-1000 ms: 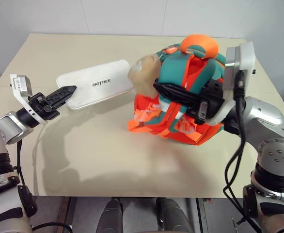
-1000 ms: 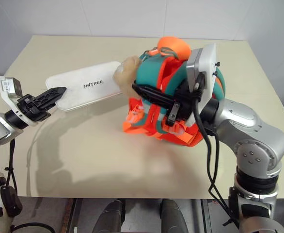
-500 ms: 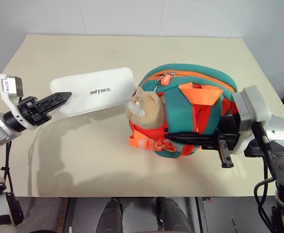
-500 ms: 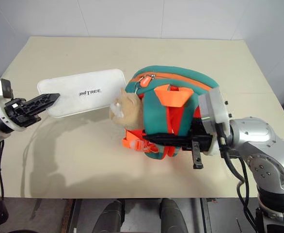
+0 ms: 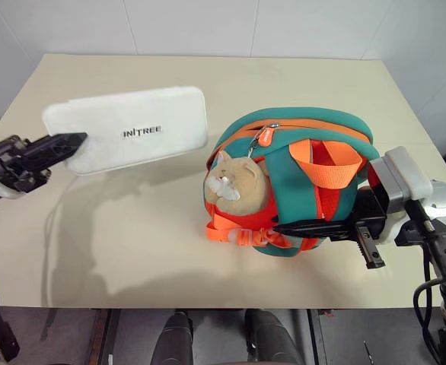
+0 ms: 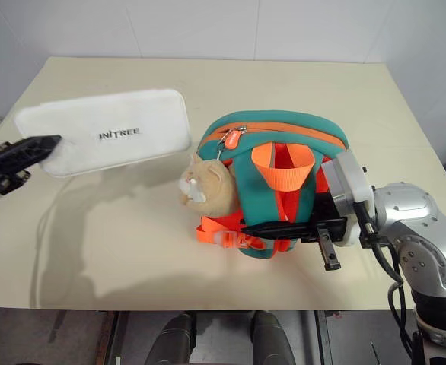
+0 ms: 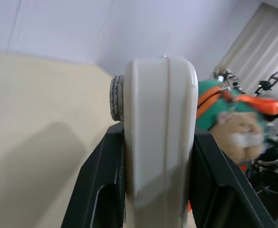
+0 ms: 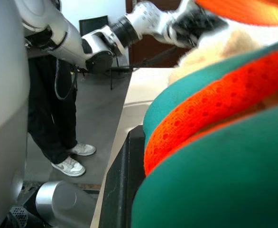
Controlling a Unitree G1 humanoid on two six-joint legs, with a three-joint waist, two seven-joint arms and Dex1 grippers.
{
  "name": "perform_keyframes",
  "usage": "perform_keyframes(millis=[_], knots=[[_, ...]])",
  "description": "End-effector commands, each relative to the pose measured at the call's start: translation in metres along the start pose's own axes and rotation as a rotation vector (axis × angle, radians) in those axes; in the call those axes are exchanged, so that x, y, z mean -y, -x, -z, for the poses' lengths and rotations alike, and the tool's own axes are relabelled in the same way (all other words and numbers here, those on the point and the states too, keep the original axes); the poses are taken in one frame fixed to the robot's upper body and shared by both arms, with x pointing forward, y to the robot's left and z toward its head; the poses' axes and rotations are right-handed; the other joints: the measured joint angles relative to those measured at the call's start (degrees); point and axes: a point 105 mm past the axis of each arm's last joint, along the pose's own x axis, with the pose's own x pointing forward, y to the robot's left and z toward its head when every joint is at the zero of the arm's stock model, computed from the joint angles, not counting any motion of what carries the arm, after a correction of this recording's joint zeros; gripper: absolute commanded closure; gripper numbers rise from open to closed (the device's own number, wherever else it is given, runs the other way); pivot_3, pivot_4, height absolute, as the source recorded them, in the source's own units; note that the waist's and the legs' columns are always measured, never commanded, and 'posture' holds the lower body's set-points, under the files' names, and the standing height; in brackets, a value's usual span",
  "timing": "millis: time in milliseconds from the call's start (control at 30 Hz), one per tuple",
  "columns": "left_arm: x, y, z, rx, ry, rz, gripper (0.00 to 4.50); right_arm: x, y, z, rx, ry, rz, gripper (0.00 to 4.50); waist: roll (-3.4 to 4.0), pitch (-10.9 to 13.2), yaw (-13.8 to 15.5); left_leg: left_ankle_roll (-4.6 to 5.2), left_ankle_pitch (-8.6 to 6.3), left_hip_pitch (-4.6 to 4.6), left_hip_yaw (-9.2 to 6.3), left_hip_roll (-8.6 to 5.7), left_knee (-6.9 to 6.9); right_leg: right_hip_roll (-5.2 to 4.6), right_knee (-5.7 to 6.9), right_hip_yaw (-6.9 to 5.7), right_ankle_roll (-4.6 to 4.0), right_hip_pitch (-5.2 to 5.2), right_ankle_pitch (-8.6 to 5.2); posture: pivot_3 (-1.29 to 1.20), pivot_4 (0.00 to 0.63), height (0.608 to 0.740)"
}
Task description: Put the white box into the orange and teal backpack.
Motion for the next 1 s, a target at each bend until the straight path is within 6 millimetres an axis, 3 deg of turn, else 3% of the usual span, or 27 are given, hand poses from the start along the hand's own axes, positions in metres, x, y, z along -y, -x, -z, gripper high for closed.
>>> perform_keyframes(millis=[33,333,467,767,1000], knots=[[0.02,-0.001,-0.014,-0.016,-0.093,0.034,3.19,0.001,0.001,-0.002,0.016,0.021,0.018,4.5,0.0,0.0,0.02,0.0,0.0,0.0,0.0,0.0,0.01,0.0,0.0,0.0,0.0,0.01,0.0,0.0,0.15,0.74],[0.038,-0.021,-0.009,-0.114,-0.177,0.093,3.19,0.008,0.0,0.004,0.008,0.012,0.025,4.5,0.0,0.0,0.07,0.0,0.0,0.02,0.0,0.0,0.14,0.0,0.05,0.0,0.03,0.06,0.03,0.0,0.15,0.74],[0.036,-0.025,-0.004,-0.16,-0.199,0.093,3.19,0.009,0.0,0.004,0.012,0.014,0.028,4.5,0.0,0.0,0.07,0.0,0.0,0.03,0.0,0.0,0.12,0.01,0.05,0.0,0.03,0.06,0.03,0.0,0.15,0.74],[0.041,-0.046,0.006,-0.265,-0.245,0.218,3.19,0.01,0.0,0.009,0.004,0.013,0.038,4.5,0.0,0.0,0.23,0.0,0.0,0.02,-0.01,-0.01,0.14,0.01,0.06,0.0,0.03,0.09,0.03,0.0,0.15,0.74],[0.052,-0.06,0.002,-0.39,-0.343,0.326,3.19,0.013,-0.004,0.013,0.005,0.021,0.056,4.5,-0.01,-0.01,0.09,0.0,0.0,0.03,-0.01,-0.01,0.15,0.02,0.06,0.0,0.05,0.11,0.04,0.0,0.15,0.74]])
